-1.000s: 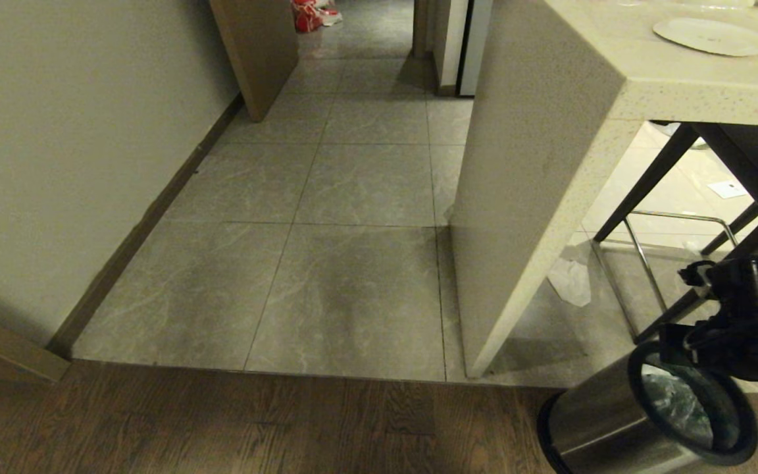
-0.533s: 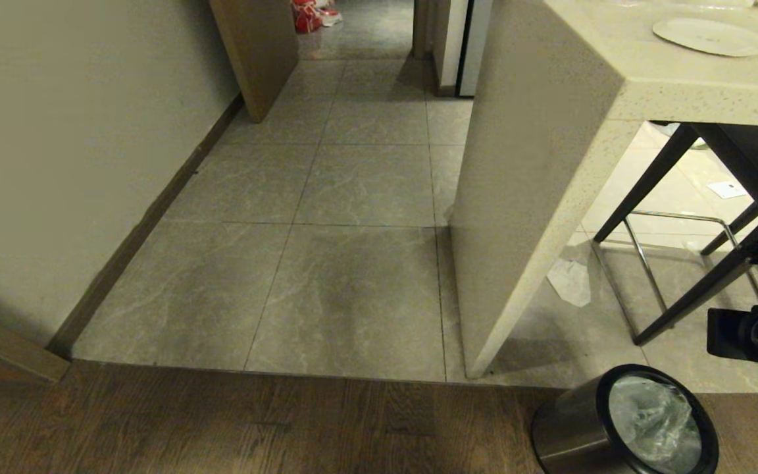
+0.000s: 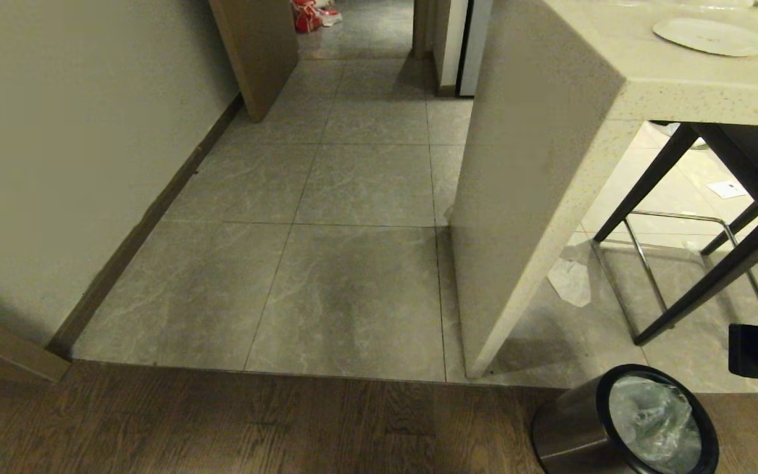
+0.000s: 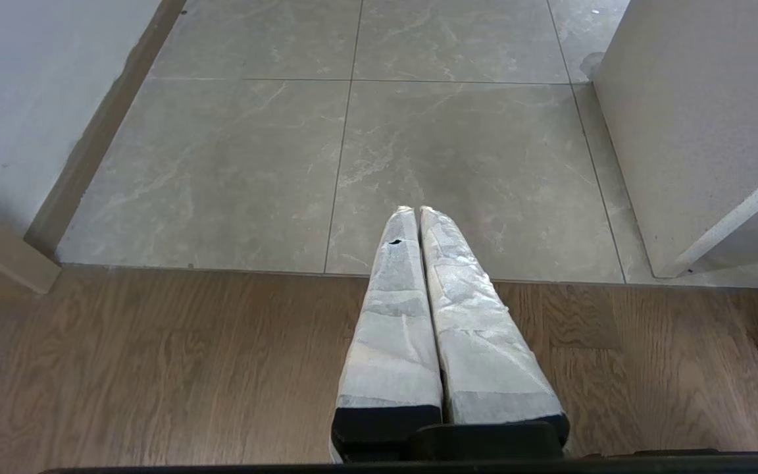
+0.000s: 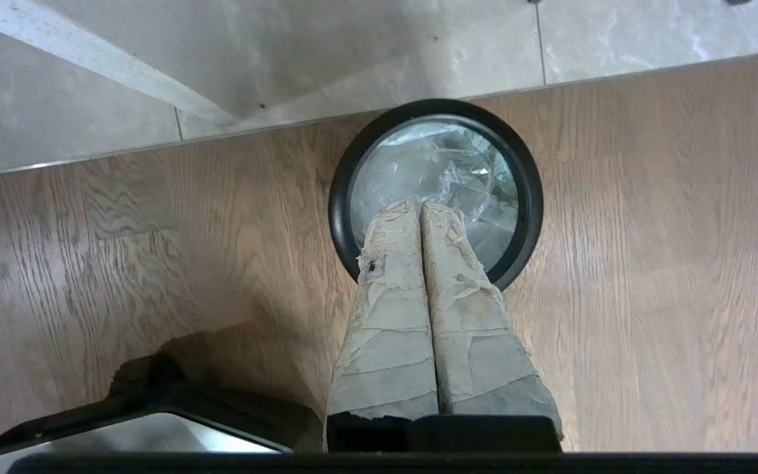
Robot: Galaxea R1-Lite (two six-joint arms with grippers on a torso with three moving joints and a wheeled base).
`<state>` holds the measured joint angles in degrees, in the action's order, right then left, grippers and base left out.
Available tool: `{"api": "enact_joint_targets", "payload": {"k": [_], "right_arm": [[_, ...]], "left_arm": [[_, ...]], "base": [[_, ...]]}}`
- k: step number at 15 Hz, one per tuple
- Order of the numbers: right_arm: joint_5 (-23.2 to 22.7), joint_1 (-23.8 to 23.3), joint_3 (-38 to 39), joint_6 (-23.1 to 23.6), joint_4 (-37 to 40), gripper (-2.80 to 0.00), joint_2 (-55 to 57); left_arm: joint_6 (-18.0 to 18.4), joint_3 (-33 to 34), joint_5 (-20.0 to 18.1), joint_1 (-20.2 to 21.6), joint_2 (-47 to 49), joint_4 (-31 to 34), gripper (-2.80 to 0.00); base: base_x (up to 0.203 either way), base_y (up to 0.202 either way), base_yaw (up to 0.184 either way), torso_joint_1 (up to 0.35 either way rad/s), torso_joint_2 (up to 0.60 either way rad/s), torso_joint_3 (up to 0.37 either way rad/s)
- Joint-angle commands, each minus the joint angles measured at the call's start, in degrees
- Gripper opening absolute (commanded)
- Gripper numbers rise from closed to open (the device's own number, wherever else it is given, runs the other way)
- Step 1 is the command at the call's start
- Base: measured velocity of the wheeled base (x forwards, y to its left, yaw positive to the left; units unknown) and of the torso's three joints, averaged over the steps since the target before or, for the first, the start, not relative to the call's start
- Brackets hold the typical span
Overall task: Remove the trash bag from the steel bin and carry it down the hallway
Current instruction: Place the outer trash can on the ground
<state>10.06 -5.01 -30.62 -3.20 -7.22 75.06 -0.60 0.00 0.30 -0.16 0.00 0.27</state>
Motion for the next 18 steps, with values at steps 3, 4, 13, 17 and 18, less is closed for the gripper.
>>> {"api": "enact_joint_targets", "payload": {"k": [3,4,13,17,18], "right_arm": [[0.05,0.00,0.04,-0.05,-0.08,0.00,-0.53],[0.05,0.00,0.04,-0.05,-0.08,0.00,-0.53],[-2.19,0.14,4.82,-2.56,3.42,0.00,-6.80],[-11.46,0.00,4.70,-5.33,11.96,0.00,-9.50],[-11.48,0.00,4.69,-5.31,11.95,0.00,-9.49]], "left_arm": [[-0.02,0.09,0.05,-0.02,-0.09,0.00,-2.80],[-0.02,0.09,0.05,-0.02,-0.09,0.00,-2.80],[-0.02,0.09,0.05,-0.02,-0.01,0.00,-2.80],[0.07,0.09,0.05,-0.02,0.00,0.00,-2.80],[0.05,0.09,0.05,-0.02,0.00,0.00,-2.80]], "base": [[0.000,0.000,0.000,0.000,0.00,0.000],[0.000,0.000,0.000,0.000,0.00,0.000],[0.000,0.000,0.000,0.000,0.00,0.000],[0.000,0.000,0.000,0.000,0.00,0.000],[0.000,0.000,0.000,0.000,0.00,0.000]]}}
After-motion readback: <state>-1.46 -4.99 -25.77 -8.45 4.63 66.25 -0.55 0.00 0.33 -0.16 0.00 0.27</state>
